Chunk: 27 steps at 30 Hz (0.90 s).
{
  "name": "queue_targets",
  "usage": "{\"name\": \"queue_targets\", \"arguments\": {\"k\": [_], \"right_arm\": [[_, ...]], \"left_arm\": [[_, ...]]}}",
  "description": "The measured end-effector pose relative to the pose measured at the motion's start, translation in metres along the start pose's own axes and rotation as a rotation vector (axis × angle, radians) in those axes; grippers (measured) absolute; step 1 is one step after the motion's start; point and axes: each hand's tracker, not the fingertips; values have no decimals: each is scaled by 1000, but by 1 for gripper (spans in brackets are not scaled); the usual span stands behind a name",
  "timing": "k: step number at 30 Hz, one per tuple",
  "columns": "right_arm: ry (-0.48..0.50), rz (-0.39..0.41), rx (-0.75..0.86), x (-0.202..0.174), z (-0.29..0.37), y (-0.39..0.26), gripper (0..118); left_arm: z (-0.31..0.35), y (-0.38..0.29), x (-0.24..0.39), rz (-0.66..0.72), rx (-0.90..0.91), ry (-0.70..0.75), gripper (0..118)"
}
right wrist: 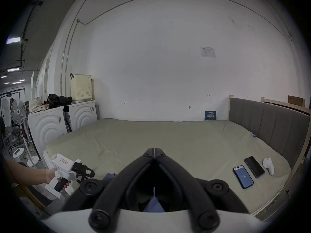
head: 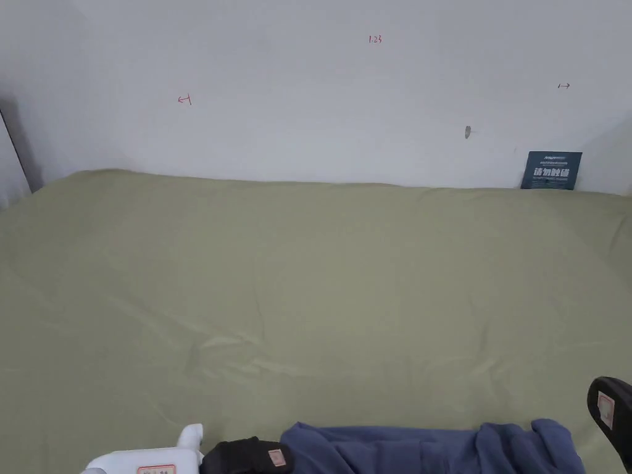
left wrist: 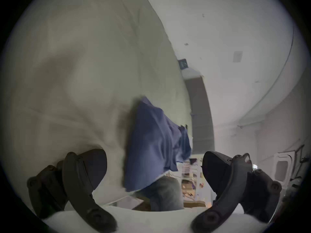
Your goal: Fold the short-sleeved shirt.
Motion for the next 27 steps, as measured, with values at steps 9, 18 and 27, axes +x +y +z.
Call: {"name": "queue_targets", "arguments": {"k": [9, 18, 27], "right_arm": [[-3, -13, -23, -3, 2, -3, 0], [-8, 11, -14, -7, -5, 1, 0], [15, 17, -16, -11, -16, 0, 0]], "left_arm": [[-56, -3, 8, -11, -64, 158, 15], [29, 12, 23, -42, 107, 178, 15], [157, -3, 86, -233, 241, 631, 15]]}}
